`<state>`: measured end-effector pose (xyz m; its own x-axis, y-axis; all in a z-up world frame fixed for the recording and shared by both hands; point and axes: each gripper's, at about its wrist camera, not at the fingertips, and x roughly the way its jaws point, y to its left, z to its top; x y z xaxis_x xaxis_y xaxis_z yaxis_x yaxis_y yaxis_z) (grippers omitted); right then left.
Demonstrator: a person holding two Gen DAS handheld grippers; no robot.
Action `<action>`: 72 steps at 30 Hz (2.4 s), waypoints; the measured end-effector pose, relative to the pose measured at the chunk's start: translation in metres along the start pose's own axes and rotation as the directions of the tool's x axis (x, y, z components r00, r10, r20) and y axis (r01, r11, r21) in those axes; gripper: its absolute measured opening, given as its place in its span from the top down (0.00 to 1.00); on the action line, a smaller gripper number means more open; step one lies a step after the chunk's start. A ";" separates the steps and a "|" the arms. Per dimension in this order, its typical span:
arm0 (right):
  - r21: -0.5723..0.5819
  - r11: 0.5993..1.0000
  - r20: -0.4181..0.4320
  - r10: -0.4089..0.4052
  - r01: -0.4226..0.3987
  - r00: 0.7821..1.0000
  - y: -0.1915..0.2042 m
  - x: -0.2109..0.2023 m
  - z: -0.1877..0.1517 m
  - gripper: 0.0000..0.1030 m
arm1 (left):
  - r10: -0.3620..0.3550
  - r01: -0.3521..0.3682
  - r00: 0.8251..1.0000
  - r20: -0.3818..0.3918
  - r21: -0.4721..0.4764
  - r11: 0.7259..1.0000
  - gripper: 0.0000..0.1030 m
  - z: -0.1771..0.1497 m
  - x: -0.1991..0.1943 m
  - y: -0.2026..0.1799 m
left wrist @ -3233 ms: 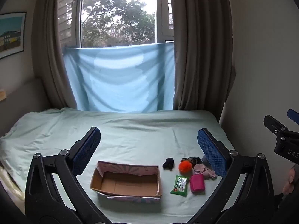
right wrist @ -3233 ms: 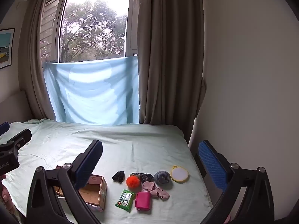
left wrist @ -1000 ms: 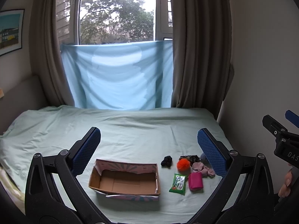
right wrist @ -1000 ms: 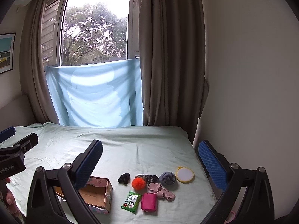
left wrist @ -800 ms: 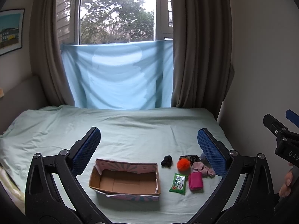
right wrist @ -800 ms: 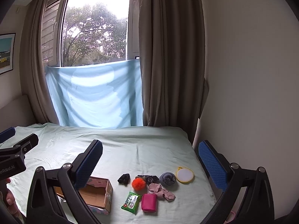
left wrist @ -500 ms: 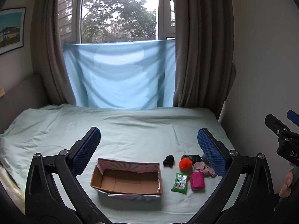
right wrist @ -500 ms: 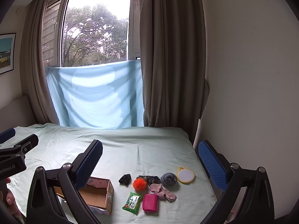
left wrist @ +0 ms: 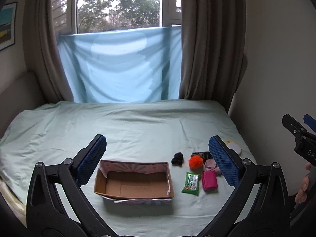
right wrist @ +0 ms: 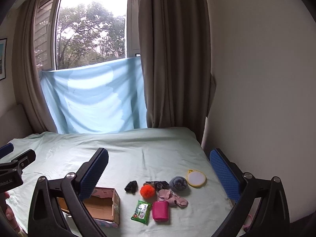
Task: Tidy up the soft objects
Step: 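Grasp the orange pompom with the left tool while the right tool grasps the grey sock ball, then carry the orange pompom and grey sock ball over the cardboard box with both tools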
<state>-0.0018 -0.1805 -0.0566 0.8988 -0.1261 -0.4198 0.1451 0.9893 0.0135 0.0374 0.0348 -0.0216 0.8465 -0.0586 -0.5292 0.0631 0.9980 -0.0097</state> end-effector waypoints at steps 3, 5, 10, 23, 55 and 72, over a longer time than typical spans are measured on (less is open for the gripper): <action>0.010 1.000 -0.043 -0.025 0.026 0.999 -0.008 0.019 -0.011 0.00 | -0.045 0.046 0.998 -0.047 0.010 0.999 0.00 -0.010 0.023 -0.008; 0.011 0.999 -0.068 -0.036 0.037 0.997 -0.016 0.033 -0.019 0.00 | -0.057 0.058 0.995 -0.081 0.015 0.998 0.00 -0.018 0.042 -0.018; -0.008 0.999 -0.128 -0.037 0.036 0.991 -0.043 0.078 -0.041 0.00 | -0.080 0.078 0.987 -0.143 -0.015 0.997 0.00 -0.043 0.092 -0.052; -0.031 0.999 -0.251 0.022 -0.031 0.968 -0.128 0.237 -0.108 0.01 | -0.055 0.034 0.967 -0.248 -0.088 0.996 0.00 -0.125 0.258 -0.149; 0.017 0.992 -0.423 0.123 -0.127 0.898 -0.127 0.463 -0.242 0.45 | -0.042 0.054 0.886 -0.462 0.012 0.998 0.67 -0.248 0.487 -0.194; 0.020 0.995 -0.351 0.097 -0.096 0.931 -0.140 0.411 -0.199 0.59 | -0.088 0.092 0.916 -0.391 -0.008 0.996 0.68 -0.204 0.440 -0.195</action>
<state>0.2655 -0.3559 -0.4120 0.7060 0.0043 -0.7082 0.0663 0.9952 0.0722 0.2894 -0.1809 -0.4258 0.5633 -0.1314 -0.8157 0.1359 0.9886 -0.0653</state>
